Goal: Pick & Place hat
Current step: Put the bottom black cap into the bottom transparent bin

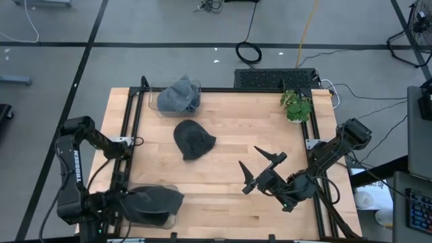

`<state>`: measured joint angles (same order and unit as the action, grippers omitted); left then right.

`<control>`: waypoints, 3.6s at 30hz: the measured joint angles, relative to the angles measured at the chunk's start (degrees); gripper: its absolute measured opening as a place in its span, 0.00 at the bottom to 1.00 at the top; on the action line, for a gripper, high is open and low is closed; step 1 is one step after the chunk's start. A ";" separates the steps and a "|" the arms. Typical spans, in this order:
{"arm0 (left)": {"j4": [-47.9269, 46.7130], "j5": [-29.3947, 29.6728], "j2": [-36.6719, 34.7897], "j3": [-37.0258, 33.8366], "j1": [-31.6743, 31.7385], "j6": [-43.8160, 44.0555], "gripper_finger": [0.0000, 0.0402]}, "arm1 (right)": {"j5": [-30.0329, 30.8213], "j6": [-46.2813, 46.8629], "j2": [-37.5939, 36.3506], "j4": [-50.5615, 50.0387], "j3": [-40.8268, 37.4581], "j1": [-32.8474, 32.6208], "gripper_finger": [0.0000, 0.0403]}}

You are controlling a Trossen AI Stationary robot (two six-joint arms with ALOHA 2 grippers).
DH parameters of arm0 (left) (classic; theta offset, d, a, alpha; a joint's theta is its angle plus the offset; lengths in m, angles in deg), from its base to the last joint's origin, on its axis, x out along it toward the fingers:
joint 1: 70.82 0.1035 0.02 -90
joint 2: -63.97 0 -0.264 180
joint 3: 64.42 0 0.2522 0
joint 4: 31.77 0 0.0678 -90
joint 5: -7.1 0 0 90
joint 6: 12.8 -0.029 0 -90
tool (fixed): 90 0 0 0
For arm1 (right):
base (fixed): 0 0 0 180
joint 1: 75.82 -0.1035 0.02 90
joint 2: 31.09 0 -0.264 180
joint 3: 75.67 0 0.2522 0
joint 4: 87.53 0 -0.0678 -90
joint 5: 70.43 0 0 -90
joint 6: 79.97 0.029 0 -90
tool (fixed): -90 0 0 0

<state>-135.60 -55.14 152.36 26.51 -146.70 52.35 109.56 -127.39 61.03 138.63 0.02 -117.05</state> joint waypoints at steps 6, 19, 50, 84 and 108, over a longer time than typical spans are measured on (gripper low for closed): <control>-0.10 6.39 0.02 2.00 0.97 -11.03 0.02 | 0.00 -0.15 0.00 0.02 0.00 0.04 0.83; 0.10 22.18 0.02 9.50 3.69 -42.58 0.02 | -0.01 -0.17 0.02 -0.11 0.00 2.03 0.83; 0.21 11.82 -1.01 -9.29 3.37 -56.60 0.07 | 0.00 5.12 0.02 -0.07 -0.02 10.51 0.83; 0.16 -22.14 -0.99 -3.24 6.23 -3.00 0.60 | -0.01 4.95 0.02 -0.15 -0.02 10.51 0.83; 17.39 -3.05 -1.01 -2.76 36.94 -8.80 0.05 | -0.12 7.76 0.04 -10.17 -1.20 8.76 0.83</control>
<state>-118.22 -58.19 151.35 23.75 -109.76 43.55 109.44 -119.63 61.07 128.45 -1.17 -108.29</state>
